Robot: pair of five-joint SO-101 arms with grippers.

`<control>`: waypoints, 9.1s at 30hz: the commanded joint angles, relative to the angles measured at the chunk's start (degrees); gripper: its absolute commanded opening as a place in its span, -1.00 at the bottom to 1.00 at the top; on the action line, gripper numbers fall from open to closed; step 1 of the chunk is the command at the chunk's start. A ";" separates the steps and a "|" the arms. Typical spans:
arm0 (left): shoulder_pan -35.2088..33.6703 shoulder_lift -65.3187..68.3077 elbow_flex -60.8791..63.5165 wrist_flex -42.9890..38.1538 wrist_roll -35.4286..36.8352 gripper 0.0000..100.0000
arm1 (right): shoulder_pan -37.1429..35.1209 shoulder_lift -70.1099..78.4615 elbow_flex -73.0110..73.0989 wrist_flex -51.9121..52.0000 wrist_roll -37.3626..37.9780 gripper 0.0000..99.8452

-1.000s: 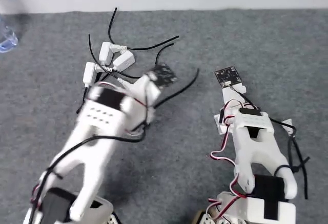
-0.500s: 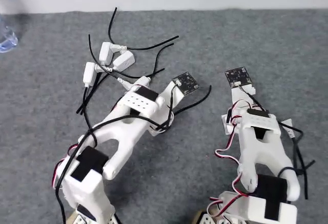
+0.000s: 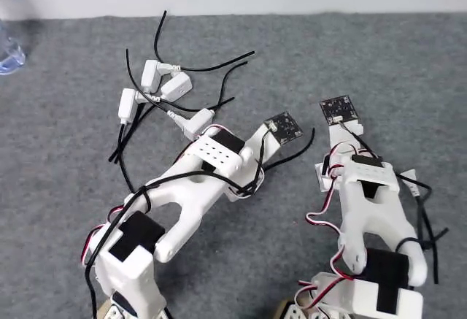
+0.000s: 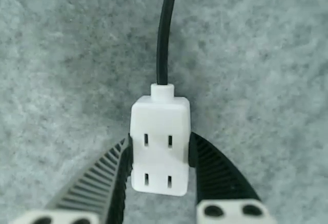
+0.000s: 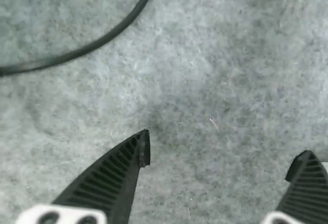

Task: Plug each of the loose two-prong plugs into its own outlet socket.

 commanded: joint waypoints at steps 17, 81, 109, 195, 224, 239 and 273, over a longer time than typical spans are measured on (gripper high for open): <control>-0.79 -28.31 -0.48 16.70 0.88 -0.59 | -0.04 -0.57 -2.99 -1.01 0.09 -0.17; -21.19 -106.64 75.21 -9.41 4.13 -0.59 | 27.82 40.31 -69.54 58.77 22.86 -0.52; -21.10 -106.73 75.30 -9.41 4.04 -0.59 | 17.10 22.90 -65.23 67.56 25.32 -0.98; -18.02 -107.08 78.46 -16.44 8.44 -0.59 | -20.97 -1.45 -5.89 37.05 53.10 -0.25; -18.02 -107.08 78.46 -16.62 8.44 -0.59 | -18.42 -2.07 -7.30 31.96 52.84 -0.98; -13.89 -107.16 65.45 -10.90 15.21 -0.59 | -26.59 -19.30 -13.45 35.03 27.60 -0.98; -9.49 -121.05 65.98 -5.71 19.78 -0.59 | -47.34 -27.82 -24.62 53.23 14.59 -0.98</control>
